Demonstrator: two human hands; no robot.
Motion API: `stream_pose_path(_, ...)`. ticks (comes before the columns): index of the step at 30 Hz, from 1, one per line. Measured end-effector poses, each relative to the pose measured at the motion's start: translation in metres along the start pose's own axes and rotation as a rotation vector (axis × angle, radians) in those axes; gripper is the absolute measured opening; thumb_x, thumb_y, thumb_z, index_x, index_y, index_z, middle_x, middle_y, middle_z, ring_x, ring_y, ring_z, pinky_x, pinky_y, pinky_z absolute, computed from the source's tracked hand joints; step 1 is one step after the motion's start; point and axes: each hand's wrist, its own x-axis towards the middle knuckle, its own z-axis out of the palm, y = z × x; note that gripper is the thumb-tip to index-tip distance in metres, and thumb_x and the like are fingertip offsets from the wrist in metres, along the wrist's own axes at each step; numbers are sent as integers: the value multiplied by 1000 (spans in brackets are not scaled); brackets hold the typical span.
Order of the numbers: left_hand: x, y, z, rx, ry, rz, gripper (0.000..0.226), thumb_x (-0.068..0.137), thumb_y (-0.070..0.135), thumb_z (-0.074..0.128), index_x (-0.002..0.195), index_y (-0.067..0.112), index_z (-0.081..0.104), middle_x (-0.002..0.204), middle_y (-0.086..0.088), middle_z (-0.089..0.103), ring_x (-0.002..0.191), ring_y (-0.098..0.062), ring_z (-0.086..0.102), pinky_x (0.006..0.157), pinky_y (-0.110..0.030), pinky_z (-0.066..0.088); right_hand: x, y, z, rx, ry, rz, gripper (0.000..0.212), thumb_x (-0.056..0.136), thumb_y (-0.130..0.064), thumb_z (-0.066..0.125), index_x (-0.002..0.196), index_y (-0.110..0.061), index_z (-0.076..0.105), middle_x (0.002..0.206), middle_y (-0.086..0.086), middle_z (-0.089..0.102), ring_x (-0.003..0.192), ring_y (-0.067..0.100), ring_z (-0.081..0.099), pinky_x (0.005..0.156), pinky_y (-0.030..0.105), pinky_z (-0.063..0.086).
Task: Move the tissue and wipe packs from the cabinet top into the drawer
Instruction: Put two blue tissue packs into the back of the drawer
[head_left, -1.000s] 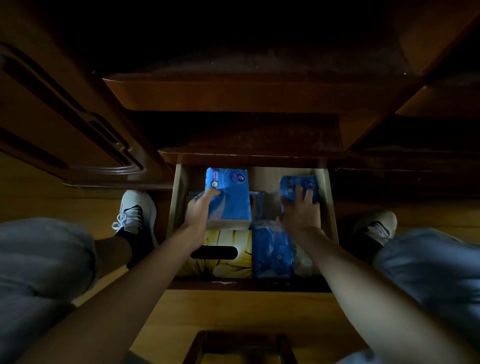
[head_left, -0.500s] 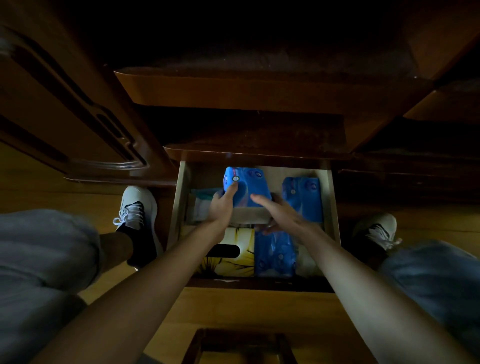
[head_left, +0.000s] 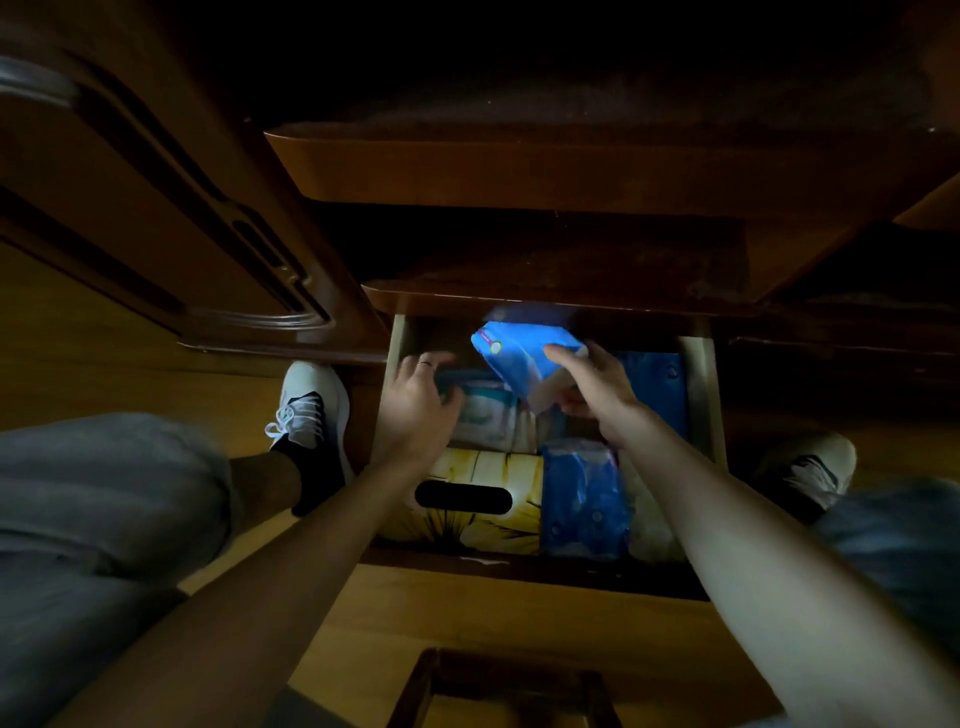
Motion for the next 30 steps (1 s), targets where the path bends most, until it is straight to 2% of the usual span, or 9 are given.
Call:
stream_pose_path(3, 1, -26, -15, 67, 83, -14, 51, 82, 17, 70, 131, 11, 59, 125, -15, 59, 120, -36, 50, 95, -45, 42, 22, -1, 34, -10, 63, -108, 86, 59, -59, 87, 126, -18, 51, 115, -3, 61, 101, 12, 62, 82, 30, 50)
stream_pose_path(6, 1, -49, -21, -2, 3, -58, 58, 85, 18, 70, 138, 6, 49, 136, -20, 48, 124, -39, 47, 96, -45, 44, 42, 1, 69, 26, 149, -98, 85, 69, -53, 87, 132, -9, 52, 126, 9, 64, 115, 25, 62, 98, 37, 50)
stream_pose_path(10, -3, -72, -16, 1, -59, -46, 58, 89, 9, 60, 145, 7, 43, 146, -13, 47, 123, -35, 55, 90, -38, 47, 49, 2, 107, -160, 164, -96, 77, 82, -54, 77, 135, -8, 47, 134, 14, 61, 120, 33, 60, 89, 32, 45)
stream_pose_path(14, -1, -79, -13, -8, -115, -119, 67, 90, 19, 59, 153, 17, 36, 142, -3, 57, 118, -23, 63, 88, -26, 46, 54, -1, 121, -318, 76, -168, 60, 88, -45, 75, 130, -6, 55, 131, 14, 59, 119, 32, 58, 92, 34, 46)
stream_pose_path(19, -3, -81, -19, -74, -158, -146, 77, 82, 42, 50, 155, 29, 30, 139, 4, 59, 113, -17, 65, 86, -33, 55, 60, -7, 110, -478, -37, -190, 29, 99, -44, 61, 112, -19, 55, 111, 8, 62, 85, 18, 60, 73, 30, 48)
stream_pose_path(21, -4, -82, -18, -72, -152, -133, 71, 88, 33, 56, 155, 33, 29, 138, 6, 60, 109, -15, 66, 82, -32, 55, 57, -7, 109, -536, -57, -200, 37, 98, -46, 60, 122, -18, 54, 110, 4, 59, 81, 15, 57, 68, 27, 44)
stream_pose_path(25, -3, -86, -15, -51, -135, -147, 69, 94, 20, 57, 155, 33, 28, 142, 6, 56, 115, -18, 63, 89, -42, 56, 52, -5, 115, -634, -26, -226, 64, 92, -48, 65, 141, -12, 45, 135, 10, 56, 120, 32, 57, 92, 38, 47)
stream_pose_path(28, -3, -85, -16, -50, -123, -132, 69, 93, 20, 58, 155, 31, 30, 140, 4, 59, 113, -20, 65, 86, -42, 57, 52, -5, 113, -630, -47, -184, 69, 87, -55, 66, 141, -17, 46, 134, 8, 59, 115, 29, 59, 91, 40, 49)
stream_pose_path(30, -4, -84, -16, -66, -109, -97, 65, 93, 20, 57, 151, 33, 33, 133, 4, 62, 107, -19, 67, 75, -32, 56, 53, -5, 108, -597, -116, -149, 73, 86, -60, 63, 145, -22, 42, 138, 7, 57, 114, 27, 58, 89, 40, 48)
